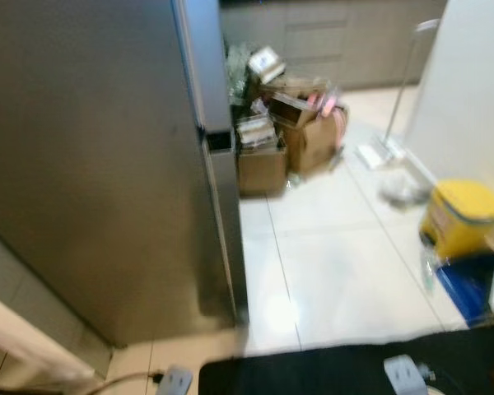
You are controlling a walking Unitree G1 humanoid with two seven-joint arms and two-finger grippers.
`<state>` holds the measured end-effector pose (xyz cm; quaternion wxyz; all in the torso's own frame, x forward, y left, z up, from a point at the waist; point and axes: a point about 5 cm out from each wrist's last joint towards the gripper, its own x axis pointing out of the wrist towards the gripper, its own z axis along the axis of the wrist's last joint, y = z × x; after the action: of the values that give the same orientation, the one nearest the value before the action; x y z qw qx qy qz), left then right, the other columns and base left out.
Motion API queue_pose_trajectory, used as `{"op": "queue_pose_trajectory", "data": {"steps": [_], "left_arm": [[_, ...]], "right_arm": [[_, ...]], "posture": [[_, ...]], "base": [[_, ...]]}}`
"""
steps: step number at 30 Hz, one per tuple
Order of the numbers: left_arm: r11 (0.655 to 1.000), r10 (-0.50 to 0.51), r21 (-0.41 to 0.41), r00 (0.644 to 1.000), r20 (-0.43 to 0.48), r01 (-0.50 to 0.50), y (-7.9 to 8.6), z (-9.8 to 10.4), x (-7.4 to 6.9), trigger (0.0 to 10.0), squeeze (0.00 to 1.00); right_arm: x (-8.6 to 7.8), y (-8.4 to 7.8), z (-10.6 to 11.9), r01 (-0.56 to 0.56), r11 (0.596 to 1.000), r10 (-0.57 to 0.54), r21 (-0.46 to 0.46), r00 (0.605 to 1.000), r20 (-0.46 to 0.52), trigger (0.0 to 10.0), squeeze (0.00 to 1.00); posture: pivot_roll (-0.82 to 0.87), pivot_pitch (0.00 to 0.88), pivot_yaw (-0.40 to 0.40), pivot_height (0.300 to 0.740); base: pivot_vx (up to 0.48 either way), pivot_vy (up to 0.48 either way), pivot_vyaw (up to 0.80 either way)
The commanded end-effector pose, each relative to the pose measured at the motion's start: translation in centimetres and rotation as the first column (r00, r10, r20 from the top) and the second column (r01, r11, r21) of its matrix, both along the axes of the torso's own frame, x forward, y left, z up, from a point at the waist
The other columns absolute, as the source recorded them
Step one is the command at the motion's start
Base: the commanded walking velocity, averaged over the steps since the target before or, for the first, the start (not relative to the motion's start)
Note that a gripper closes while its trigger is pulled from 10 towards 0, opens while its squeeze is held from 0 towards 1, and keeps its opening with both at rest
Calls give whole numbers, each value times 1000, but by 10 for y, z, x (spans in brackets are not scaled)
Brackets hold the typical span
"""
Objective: Restocking fridge
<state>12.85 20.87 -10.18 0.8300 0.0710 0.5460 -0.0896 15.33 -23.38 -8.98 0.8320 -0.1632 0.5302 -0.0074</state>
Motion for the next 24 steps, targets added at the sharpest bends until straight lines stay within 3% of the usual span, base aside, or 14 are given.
{"op": "queue_pose_trajectory", "data": {"steps": [1,12,24], "left_arm": [[1000,1,-1,1000,-26,-1,1,-2,-7,10000,0],[1000,15,12,1000,-26,-15,3,-2,-7,10000,0],[998,48,-31,999,-24,-48,1,-2,-8,10000,0]], "right_arm": [[-3,6,-3,-8,1000,8,13,1000,-9,10000,0],[-4,6,-3,-8,1000,8,16,1000,-12,10000,0],[-5,6,-3,-11,1000,11,17,1000,-14,10000,0]], "posture": [[15,0,1,740],[13,0,3,740],[13,0,3,740]], "base": [[281,0,0],[276,0,0],[0,0,0]]}}
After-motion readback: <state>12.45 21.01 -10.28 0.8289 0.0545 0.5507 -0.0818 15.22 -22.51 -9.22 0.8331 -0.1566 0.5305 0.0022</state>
